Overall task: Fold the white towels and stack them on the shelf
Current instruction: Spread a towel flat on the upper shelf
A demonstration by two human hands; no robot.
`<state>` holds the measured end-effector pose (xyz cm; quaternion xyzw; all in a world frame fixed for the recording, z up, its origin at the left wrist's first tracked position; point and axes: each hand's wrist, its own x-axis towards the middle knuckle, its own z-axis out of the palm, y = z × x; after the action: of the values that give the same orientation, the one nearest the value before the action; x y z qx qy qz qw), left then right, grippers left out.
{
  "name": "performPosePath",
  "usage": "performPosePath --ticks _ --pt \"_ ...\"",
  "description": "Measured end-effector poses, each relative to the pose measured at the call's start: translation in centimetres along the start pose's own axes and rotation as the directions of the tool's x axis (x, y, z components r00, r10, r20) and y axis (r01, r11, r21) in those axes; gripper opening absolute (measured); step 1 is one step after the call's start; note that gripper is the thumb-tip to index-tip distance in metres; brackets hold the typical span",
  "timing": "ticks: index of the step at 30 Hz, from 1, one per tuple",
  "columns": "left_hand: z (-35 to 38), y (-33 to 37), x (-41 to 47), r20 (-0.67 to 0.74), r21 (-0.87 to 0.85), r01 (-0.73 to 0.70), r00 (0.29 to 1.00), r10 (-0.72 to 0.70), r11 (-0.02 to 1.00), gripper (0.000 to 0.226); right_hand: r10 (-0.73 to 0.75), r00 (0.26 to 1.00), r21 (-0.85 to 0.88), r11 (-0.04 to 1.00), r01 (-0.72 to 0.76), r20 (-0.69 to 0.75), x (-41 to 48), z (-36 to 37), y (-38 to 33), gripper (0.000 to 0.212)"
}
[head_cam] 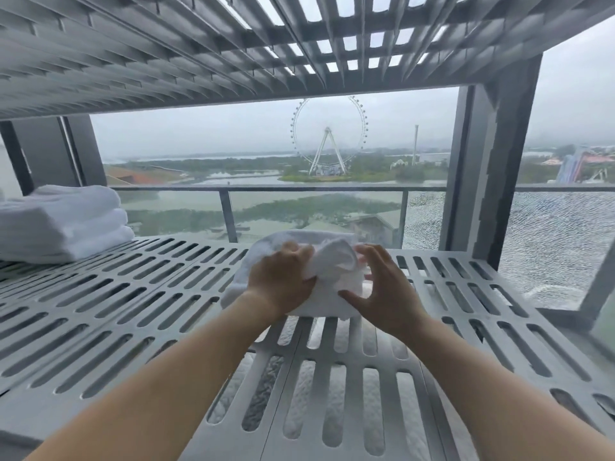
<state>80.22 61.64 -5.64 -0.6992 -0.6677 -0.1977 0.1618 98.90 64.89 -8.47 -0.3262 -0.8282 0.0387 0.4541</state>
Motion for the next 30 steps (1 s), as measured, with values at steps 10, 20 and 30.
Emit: performPosePath --ticks 10,20,30 --pt "-4.4 -3.9 -0.5 -0.279 0.035 0.129 0.953 -0.114 0.991 0.032 -0.038 0.999 -0.009 0.999 0.038 -0.006 2.0 1.7 -3.8 0.064" --pt "-6.3 -14.0 -1.5 -0.247 0.153 0.320 0.929 -0.277 0.935 0.033 -0.067 0.984 -0.080 0.994 0.080 0.162 7.1 8.9 -8.1 0.067" --pt "-2.3 -18.8 -1.2 0.161 0.415 -0.131 0.985 0.069 0.900 0.092 0.224 0.847 -0.379 0.925 -0.029 0.482 8.0 15.4 -6.0 0.063"
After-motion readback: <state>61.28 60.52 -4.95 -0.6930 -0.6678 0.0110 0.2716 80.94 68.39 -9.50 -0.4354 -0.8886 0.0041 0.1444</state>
